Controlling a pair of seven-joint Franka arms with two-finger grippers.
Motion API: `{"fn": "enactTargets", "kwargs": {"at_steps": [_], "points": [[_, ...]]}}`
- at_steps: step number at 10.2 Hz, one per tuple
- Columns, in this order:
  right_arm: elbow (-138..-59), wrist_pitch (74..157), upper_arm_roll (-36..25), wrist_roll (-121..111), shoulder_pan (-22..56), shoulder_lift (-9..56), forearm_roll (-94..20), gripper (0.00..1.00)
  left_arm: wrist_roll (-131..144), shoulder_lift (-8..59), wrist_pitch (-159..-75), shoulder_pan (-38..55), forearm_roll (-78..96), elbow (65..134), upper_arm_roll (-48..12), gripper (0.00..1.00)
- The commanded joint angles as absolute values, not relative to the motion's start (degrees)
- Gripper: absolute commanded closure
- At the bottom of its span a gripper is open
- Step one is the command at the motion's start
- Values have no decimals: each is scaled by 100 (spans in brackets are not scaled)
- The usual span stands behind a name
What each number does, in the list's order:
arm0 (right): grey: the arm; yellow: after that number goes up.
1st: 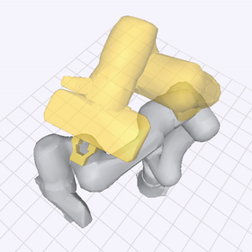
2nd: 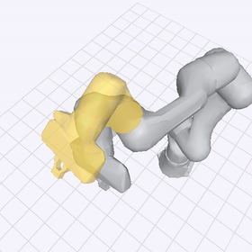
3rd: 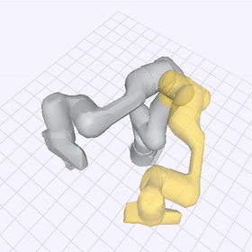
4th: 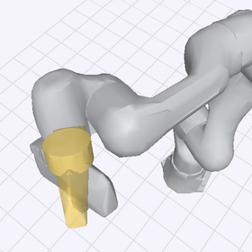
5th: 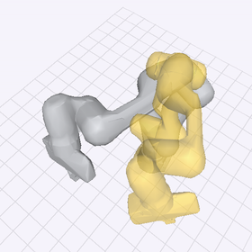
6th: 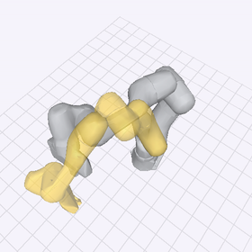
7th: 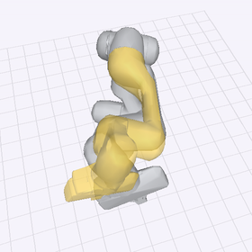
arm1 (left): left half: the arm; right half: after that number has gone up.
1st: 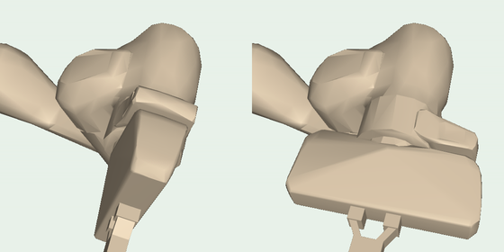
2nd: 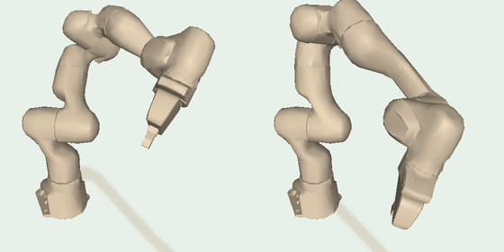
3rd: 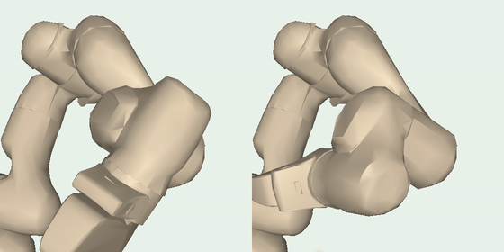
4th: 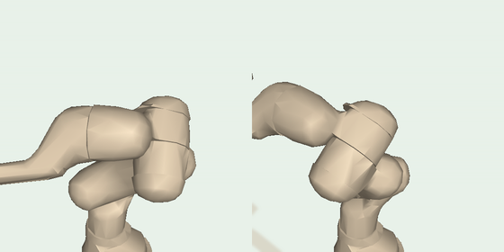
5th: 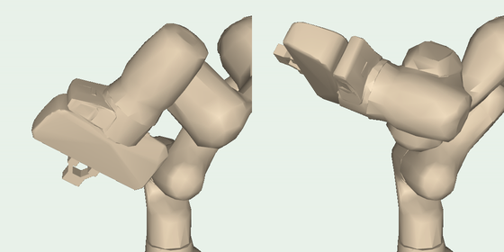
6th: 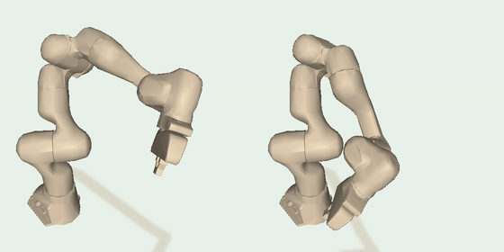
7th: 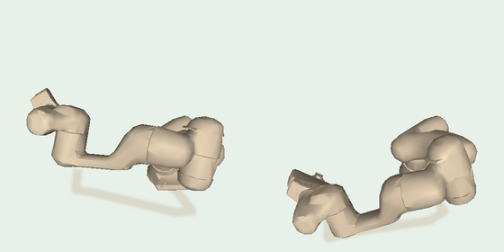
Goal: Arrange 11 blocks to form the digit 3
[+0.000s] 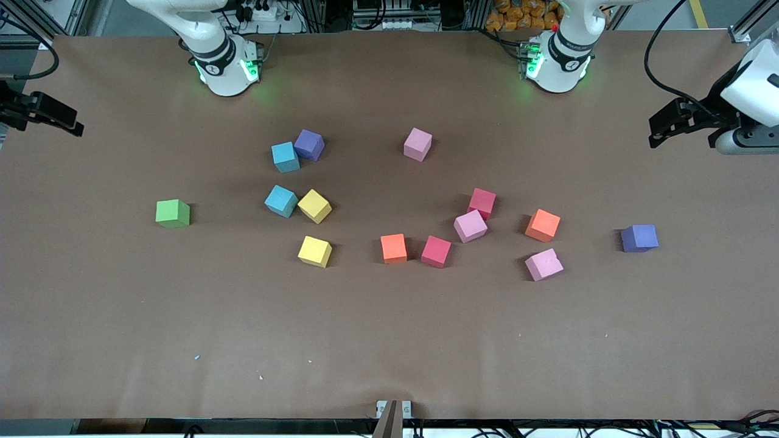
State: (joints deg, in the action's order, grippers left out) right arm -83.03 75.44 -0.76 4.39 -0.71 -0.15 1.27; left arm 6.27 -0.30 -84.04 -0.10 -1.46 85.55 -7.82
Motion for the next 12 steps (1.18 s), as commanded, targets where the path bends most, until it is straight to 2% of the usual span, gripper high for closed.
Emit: {"fn": "enactTargets", "kwargs": {"at_steps": [1,5,8,12], "points": [[-8446,7567,-79,387,-88,-88,53,0,650,35,-8271,-53,-167,8385,-774,0],[-8429,7524,-62,491,-62,-123,35,0,607,26,-8279,-9,-150,8393,-808,0],[-8411,7498,-35,685,-62,-141,-236,0,650,-17,-8472,17,254,8726,-975,0],[-8359,7251,245,571,166,-97,-211,0,764,-53,-9209,0,255,9604,-1984,0]]}}
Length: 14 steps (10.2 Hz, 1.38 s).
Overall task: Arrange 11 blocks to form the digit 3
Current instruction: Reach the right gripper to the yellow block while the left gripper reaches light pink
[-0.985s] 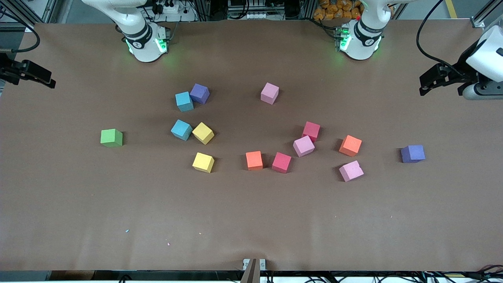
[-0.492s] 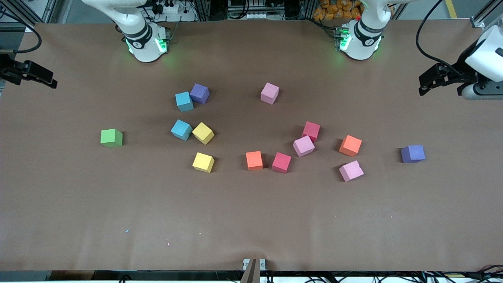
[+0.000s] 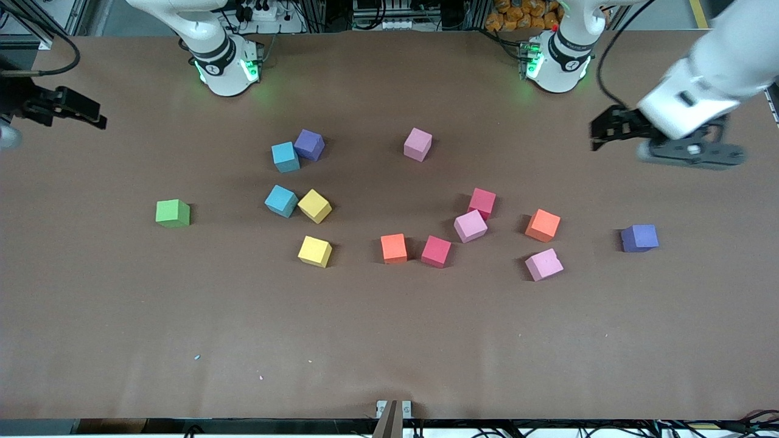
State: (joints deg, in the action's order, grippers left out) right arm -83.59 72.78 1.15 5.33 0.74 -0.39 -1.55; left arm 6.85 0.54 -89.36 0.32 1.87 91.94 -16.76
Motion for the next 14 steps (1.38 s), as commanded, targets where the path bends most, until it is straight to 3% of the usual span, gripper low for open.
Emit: {"fn": "enactTargets", "kwargs": {"at_steps": [1,4,8,10,14], "points": [[-8393,7277,368,554,228,-53,-263,0,817,-53,-9376,0,246,9815,-2143,0],[-8420,7453,676,371,676,122,-343,0,1036,-26,-9832,9,255,10368,-2845,0],[-8463,8039,896,-243,765,982,-396,0,1713,35,-10852,35,255,11213,-3917,0],[-9093,8891,905,-771,765,1028,-396,0,2080,288,-11371,253,220,11504,-4218,0],[-10218,10103,923,-1307,879,994,-439,0,2942,606,-12267,1062,167,12215,-4228,0]]}}
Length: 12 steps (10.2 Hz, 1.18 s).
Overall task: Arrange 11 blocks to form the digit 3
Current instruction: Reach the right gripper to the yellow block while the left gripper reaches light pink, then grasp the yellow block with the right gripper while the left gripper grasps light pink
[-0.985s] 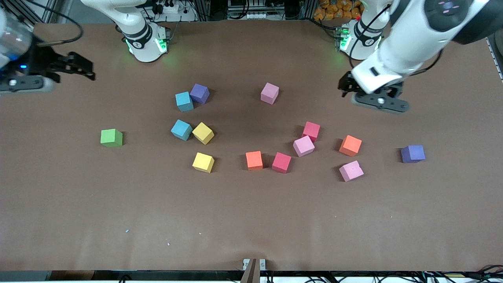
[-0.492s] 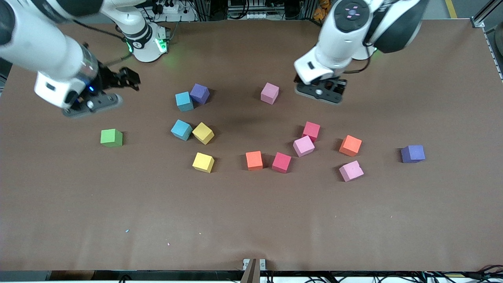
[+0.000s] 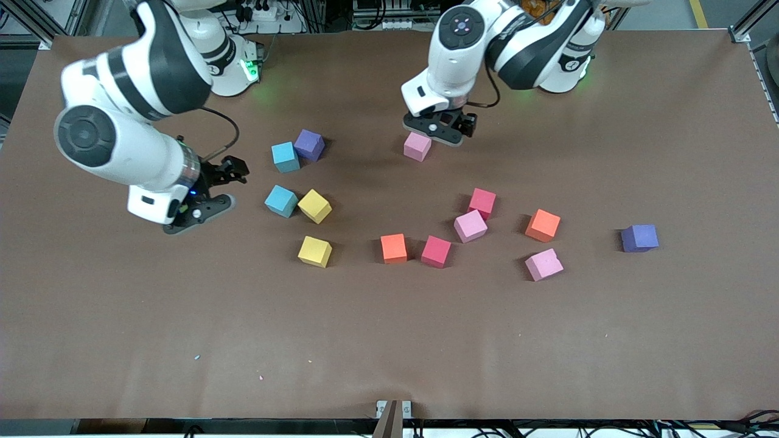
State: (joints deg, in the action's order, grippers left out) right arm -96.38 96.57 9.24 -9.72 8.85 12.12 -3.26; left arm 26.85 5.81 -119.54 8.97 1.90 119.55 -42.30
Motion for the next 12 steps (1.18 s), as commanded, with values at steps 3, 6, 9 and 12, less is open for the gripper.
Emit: {"fn": "enactTargets", "kwargs": {"at_steps": [3,6,9,12], "points": [[-11300,11632,1036,-2071,896,993,-448,0,3679,1368,-12717,1528,-752,12375,-4228,0],[-12117,12968,1133,-2496,984,1107,-527,0,4376,2178,-12981,1714,-1458,12322,-4228,0],[-12524,14304,1589,-2845,993,1842,-633,0,4421,2390,-13104,1845,-1494,12322,-4228,0],[-12533,14564,1959,-3269,932,2101,-1087,0,4421,2680,-13394,1846,-1608,12322,-4219,0]]}}
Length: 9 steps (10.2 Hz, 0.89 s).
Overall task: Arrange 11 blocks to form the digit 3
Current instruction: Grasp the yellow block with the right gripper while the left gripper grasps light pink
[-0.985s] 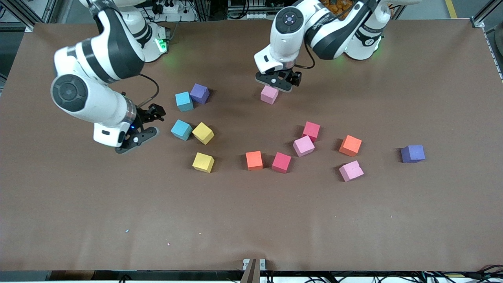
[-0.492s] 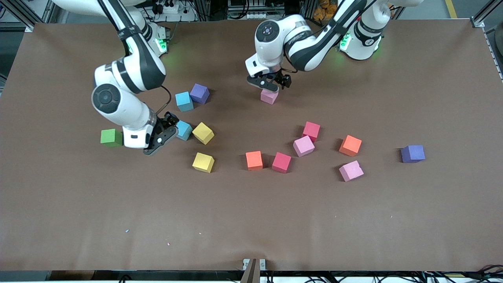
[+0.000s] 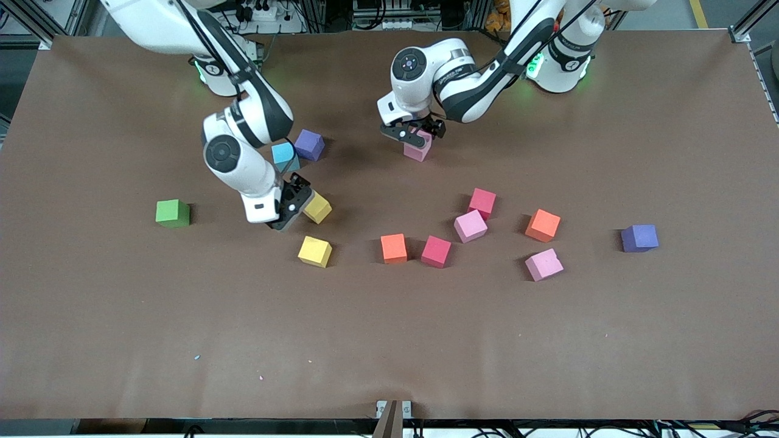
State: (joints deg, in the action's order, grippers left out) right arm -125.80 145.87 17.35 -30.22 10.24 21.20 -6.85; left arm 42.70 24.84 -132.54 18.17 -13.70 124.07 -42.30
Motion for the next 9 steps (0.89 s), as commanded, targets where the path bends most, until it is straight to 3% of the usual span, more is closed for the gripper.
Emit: {"fn": "enactTargets", "kwargs": {"at_steps": [1,6,7,9], "points": [[-12533,14598,1960,-3287,966,2153,-1299,0,4430,2768,-13412,1828,-1765,12305,-4201,0],[-12455,15073,1951,-3690,958,2784,-1318,0,4491,2786,-13403,1775,-1837,12296,-4175,0],[-12437,15065,1951,-3709,958,2830,-1318,18,4500,2795,-13403,1828,-1828,12261,-4175,0],[-12428,14985,1951,-3858,941,2813,-1310,93,4500,2909,-13412,1802,-1854,12234,-4157,0]]}}
